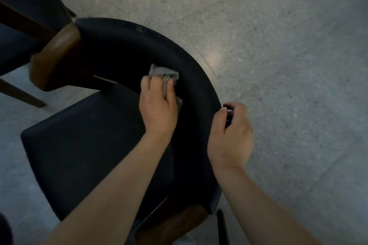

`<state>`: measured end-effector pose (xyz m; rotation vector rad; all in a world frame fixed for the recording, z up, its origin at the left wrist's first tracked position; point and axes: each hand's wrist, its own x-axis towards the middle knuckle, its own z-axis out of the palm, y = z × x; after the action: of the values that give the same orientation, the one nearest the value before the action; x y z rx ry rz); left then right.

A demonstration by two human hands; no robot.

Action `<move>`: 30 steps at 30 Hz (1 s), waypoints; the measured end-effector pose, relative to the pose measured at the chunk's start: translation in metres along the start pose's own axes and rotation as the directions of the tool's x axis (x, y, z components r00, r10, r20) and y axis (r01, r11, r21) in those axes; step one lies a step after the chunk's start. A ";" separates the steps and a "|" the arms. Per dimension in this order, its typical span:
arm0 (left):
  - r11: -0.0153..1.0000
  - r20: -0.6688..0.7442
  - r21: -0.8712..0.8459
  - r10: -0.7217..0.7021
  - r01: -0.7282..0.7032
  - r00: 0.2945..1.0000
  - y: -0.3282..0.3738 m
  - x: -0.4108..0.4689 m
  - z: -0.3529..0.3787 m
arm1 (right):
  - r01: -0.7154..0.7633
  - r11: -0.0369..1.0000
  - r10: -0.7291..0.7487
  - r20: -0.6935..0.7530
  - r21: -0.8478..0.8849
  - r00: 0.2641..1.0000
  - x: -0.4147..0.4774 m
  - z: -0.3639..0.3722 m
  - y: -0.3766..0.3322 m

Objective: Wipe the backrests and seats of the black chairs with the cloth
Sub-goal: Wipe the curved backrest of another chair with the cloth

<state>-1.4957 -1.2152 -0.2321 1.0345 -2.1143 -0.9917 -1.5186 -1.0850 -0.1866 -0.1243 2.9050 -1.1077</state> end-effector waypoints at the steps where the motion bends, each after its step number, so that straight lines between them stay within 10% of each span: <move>1: 0.999 0.004 -0.037 -0.019 0.019 1.000 0.000 -0.008 -0.001 | 0.003 1.000 -0.003 0.000 -0.002 1.000 0.000 0.000 0.000; 12: 0.998 0.092 0.025 -0.064 0.062 0.994 -0.006 -0.009 0.015 | 0.006 1.000 -0.006 -0.004 0.012 1.000 0.000 0.000 0.002; 18: 0.920 0.116 0.010 -0.390 0.391 0.914 -0.045 -0.021 0.017 | 0.007 1.000 -0.007 0.008 -0.002 1.000 0.001 0.000 0.002; 24: 0.975 0.003 -0.202 0.093 -0.090 0.996 0.033 0.007 -0.016 | 0.029 1.000 -0.029 -0.004 -0.004 1.000 0.000 -0.001 0.000; 30: 0.973 0.072 0.037 0.226 -0.229 0.971 0.037 0.035 0.001 | 0.030 1.000 -0.030 0.000 -0.001 1.000 0.000 -0.001 0.000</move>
<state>-1.5297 -1.2286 -0.1969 0.7664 -2.2600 -0.8810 -1.5184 -1.0840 -0.1860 -0.1685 2.9133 -1.1100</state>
